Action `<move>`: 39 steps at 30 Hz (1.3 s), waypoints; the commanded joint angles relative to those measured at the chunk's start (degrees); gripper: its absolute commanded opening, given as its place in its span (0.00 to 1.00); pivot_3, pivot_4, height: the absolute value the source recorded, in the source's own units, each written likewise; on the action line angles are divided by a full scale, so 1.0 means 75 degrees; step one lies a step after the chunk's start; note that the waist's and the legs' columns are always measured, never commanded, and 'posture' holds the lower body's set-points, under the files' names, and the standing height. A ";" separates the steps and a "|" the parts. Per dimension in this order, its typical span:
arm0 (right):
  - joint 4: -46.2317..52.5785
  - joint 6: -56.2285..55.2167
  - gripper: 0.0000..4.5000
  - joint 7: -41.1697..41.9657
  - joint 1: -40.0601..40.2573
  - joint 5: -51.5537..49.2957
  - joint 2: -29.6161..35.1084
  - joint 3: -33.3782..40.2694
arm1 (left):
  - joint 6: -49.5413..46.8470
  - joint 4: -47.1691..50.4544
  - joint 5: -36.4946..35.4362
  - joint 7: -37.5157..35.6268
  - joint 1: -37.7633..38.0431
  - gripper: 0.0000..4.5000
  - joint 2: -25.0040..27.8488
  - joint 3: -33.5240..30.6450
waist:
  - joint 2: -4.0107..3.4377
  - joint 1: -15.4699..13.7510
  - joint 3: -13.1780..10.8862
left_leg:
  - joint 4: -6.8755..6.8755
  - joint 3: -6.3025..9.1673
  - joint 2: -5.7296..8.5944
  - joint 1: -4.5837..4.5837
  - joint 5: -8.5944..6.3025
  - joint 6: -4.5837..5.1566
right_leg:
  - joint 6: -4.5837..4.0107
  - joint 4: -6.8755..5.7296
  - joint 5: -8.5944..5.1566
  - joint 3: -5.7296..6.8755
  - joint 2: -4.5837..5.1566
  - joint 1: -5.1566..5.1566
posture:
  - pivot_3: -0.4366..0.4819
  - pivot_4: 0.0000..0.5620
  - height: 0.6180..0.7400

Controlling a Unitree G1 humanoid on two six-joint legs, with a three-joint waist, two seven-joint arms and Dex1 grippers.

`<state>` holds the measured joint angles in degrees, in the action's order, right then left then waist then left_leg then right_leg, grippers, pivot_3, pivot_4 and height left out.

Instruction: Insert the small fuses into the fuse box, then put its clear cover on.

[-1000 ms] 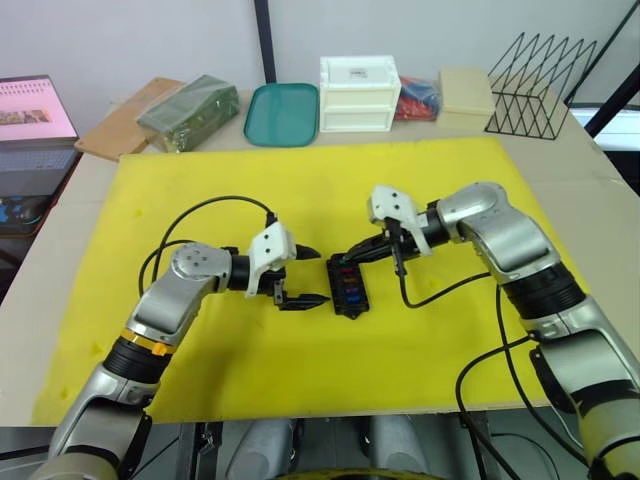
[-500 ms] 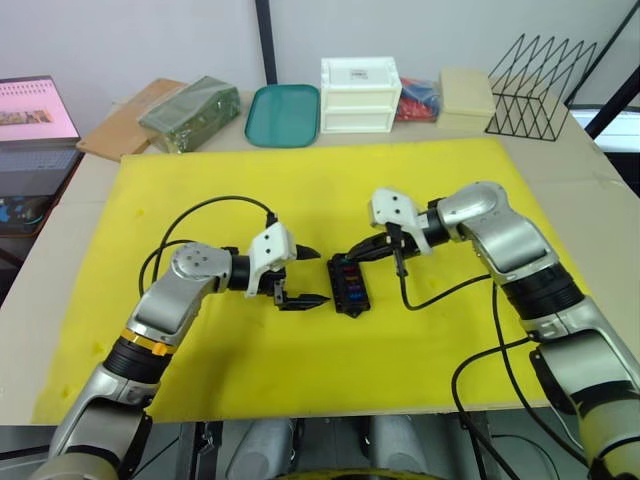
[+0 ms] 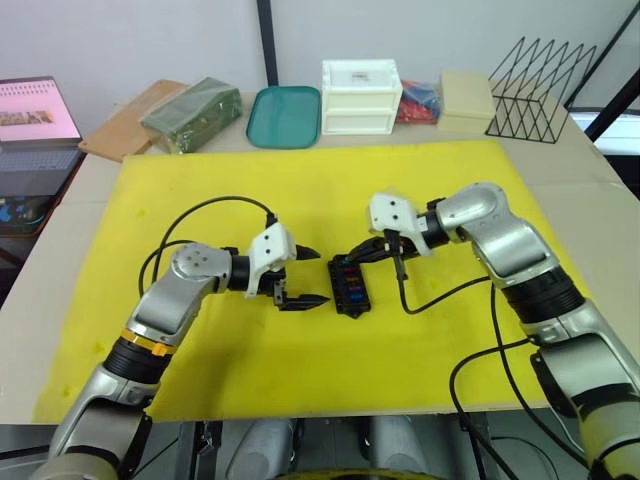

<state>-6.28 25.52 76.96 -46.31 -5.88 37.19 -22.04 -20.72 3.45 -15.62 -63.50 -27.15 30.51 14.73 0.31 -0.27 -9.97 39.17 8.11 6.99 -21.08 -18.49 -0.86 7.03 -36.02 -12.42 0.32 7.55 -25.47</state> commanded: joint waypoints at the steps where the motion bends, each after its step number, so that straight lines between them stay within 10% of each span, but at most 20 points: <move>1: 0.0236 0.0407 0.00 0.0039 0.0103 -0.0074 -0.0032 -0.0032 | 0.0118 0.0278 -0.0150 -0.0030 0.0017 1.00 0.0071 -0.0241 | 0.0000 -0.0001 0.0000 | 0.0000 0.0001 0.0000 0.0000 0.0000 0.0000 | 0.0000 0.0000 0.0000 0.0000 0.0000 0.0000 | 0.48 0.27 1.00; 12: 0.1408 0.1952 0.00 -0.0176 -0.0191 -0.1411 0.0168 0.1222 | -0.0453 0.0982 -0.0785 -0.0187 -0.0077 1.00 0.0522 -0.0824 | 0.0001 0.0000 -0.0005 | 0.0001 0.0001 0.0000 -0.0037 0.0001 -0.0001 | 0.0000 -0.0005 0.0000 0.0000 0.0001 -0.0039 | 0.48 0.27 1.00; 22: 0.2726 0.1809 0.00 0.0215 0.1059 -0.1863 0.2122 0.2047 | -0.1040 0.1776 -0.1277 -0.0583 0.0893 1.00 0.2610 -0.2261 | 0.0000 -0.0011 -0.0012 | -0.0003 -0.0005 -0.0002 -0.0043 -0.0001 0.0002 | 0.0000 -0.0001 0.0000 -0.0001 0.0001 -0.0045 | 0.48 0.27 1.00; 35: 0.1883 0.0510 0.98 0.0656 0.3456 -0.1803 0.4524 0.3959 | -0.0805 0.1644 -0.1520 -0.1446 0.3305 1.00 0.4347 -0.4675 | -0.0011 -0.0045 -0.0023 | -0.0009 -0.0023 -0.0007 -0.0033 -0.0011 0.0019 | 0.0001 0.0008 -0.0002 0.0000 0.0005 -0.0030 | 0.48 0.27 1.00; 39: 0.1558 0.0295 0.99 0.0512 0.3753 -0.1683 0.4808 0.4336 | -0.0691 0.1436 -0.1513 -0.1464 0.3264 1.00 0.4345 -0.4676 | -0.0018 -0.0044 -0.0026 | -0.0009 -0.0023 -0.0008 -0.0033 -0.0011 0.0019 | 0.0001 0.0008 -0.0002 0.0000 0.0004 -0.0031 | 0.48 0.27 1.00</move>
<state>5.38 28.88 81.27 -17.99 -18.70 71.68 7.69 -26.85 14.21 -26.49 -74.62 -2.06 62.59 -19.11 0.17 -0.60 -10.16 39.10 7.93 6.93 -21.33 -18.58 -0.72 7.03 -35.96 -12.43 0.31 7.59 -25.70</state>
